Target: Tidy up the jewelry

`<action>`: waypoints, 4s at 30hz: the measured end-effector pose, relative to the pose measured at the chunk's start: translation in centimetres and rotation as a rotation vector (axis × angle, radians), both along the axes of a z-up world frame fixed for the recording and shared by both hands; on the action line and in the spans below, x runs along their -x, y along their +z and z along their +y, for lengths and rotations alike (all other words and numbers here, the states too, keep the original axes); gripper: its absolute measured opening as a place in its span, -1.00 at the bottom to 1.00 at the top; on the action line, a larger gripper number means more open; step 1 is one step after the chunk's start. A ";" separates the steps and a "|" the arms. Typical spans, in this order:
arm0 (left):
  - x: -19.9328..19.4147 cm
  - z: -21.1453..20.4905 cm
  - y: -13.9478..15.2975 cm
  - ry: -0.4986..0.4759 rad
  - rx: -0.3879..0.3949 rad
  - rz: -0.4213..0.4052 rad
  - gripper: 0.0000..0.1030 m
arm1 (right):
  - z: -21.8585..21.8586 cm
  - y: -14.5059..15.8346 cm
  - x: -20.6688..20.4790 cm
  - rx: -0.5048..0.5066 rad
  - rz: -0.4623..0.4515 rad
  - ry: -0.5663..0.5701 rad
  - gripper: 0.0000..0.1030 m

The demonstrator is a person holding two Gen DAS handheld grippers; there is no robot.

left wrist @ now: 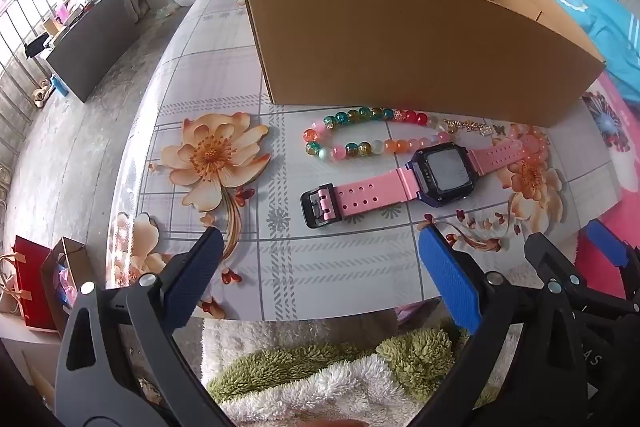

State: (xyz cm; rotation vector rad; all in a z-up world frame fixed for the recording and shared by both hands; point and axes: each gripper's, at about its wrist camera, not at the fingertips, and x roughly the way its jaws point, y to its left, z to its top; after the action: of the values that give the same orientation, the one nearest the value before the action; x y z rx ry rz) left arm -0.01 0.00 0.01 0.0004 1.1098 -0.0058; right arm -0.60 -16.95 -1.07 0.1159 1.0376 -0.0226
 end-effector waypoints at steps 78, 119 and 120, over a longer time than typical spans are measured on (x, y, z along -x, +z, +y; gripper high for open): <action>-0.6 0.8 -0.8 0.025 -0.012 0.021 0.83 | 0.5 0.7 -1.0 0.006 -0.004 0.002 0.89; -3.6 7.7 0.5 -0.217 0.190 -0.186 0.84 | 2.1 1.6 -0.8 0.041 -0.265 0.196 0.89; -3.4 7.5 0.5 -0.235 0.208 -0.184 0.84 | 2.5 1.6 -0.8 0.034 -0.268 0.220 0.89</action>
State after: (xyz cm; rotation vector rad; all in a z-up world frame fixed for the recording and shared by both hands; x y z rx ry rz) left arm 3.43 7.47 0.50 -0.0535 0.9163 -0.3258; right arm 0.17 -14.45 0.55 -0.0272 0.7775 0.1712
